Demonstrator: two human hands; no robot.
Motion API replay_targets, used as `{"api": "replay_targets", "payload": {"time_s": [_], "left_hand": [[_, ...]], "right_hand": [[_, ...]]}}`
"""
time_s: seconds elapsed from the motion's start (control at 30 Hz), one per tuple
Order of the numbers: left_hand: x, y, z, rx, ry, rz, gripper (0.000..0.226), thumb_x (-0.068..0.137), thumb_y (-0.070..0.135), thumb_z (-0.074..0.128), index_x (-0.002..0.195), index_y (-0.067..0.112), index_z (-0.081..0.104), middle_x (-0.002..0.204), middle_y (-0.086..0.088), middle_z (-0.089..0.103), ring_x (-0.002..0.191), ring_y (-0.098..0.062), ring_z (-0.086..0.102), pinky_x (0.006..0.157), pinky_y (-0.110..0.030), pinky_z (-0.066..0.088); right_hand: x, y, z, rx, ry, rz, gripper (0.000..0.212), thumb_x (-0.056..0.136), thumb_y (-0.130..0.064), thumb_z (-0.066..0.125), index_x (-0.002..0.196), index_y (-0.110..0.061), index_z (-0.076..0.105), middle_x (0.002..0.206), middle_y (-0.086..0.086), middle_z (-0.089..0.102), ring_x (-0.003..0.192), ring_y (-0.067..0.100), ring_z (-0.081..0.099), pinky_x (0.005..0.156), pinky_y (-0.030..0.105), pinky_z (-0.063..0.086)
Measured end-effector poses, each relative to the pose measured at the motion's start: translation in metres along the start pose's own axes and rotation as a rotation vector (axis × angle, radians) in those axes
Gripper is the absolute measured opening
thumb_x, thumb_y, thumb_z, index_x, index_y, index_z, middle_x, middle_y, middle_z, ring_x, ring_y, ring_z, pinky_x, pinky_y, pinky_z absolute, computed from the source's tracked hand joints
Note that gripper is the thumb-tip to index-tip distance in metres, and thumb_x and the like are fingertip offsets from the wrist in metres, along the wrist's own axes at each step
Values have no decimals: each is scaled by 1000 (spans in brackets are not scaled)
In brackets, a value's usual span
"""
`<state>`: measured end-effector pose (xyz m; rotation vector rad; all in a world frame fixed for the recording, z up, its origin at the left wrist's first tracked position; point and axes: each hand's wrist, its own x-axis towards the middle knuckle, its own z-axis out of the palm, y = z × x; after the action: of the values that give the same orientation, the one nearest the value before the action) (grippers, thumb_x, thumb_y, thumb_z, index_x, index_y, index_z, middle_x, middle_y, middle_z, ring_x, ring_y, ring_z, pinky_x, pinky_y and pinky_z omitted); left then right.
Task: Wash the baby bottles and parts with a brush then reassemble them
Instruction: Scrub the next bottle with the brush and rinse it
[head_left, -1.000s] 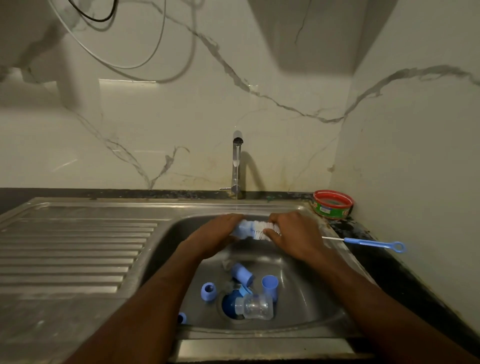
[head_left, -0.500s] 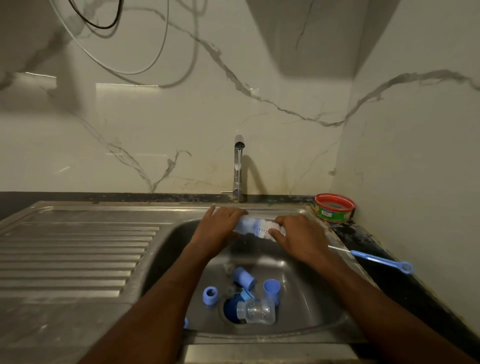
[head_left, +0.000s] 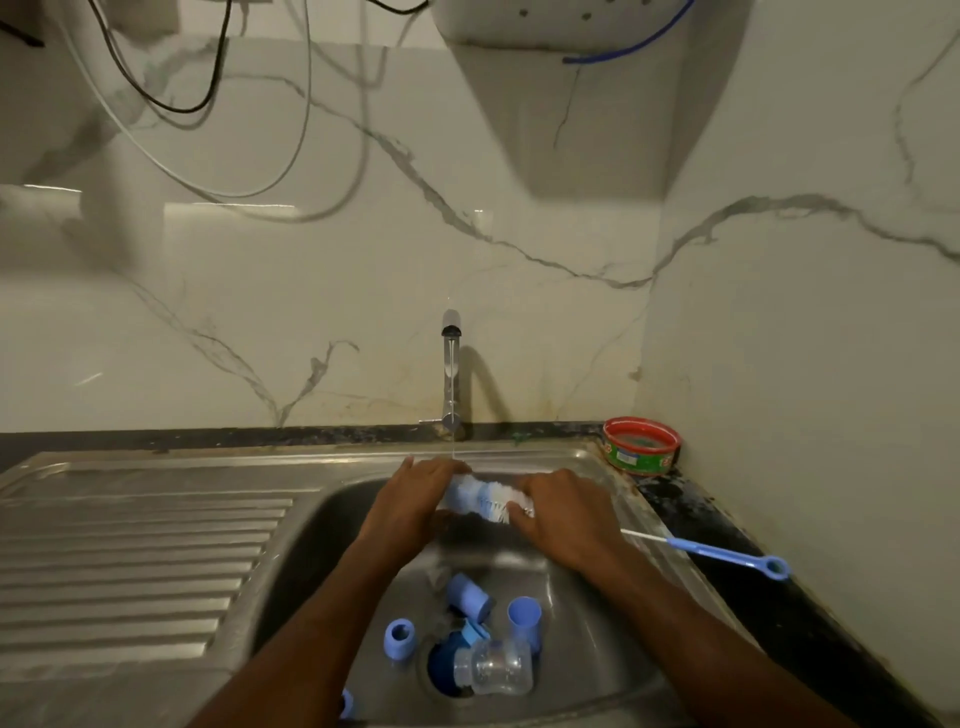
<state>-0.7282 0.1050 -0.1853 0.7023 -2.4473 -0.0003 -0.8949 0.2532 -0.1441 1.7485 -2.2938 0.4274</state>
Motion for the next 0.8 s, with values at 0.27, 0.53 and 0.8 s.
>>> {"api": "replay_targets", "payload": {"time_s": [0.27, 0.53, 0.8], "left_hand": [[-3, -19, 0, -40, 61, -66, 63, 87, 37, 77, 143, 29, 48, 144, 0, 56, 135, -21, 51, 118, -49, 34], [-5, -2, 6, 79, -132, 14, 62, 89, 38, 73, 143, 30, 44, 147, 3, 52, 140, -18, 44, 124, -49, 18], [-8, -1, -4, -60, -27, -156, 77, 71, 41, 89, 128, 28, 40, 117, 0, 66, 104, -17, 65, 91, -37, 55]], "right_hand": [[-1, 10, -6, -15, 64, -19, 41, 99, -54, 48, 133, -33, 59, 119, -2, 69, 106, 19, 63, 85, 35, 49], [-3, 11, 11, 16, -63, 1, 37, 96, -53, 52, 118, -27, 66, 115, 2, 69, 102, 22, 65, 79, 32, 48], [-4, 7, 3, 34, 7, -124, 38, 87, -59, 51, 116, -39, 65, 98, -7, 72, 88, 18, 67, 73, 35, 54]]}}
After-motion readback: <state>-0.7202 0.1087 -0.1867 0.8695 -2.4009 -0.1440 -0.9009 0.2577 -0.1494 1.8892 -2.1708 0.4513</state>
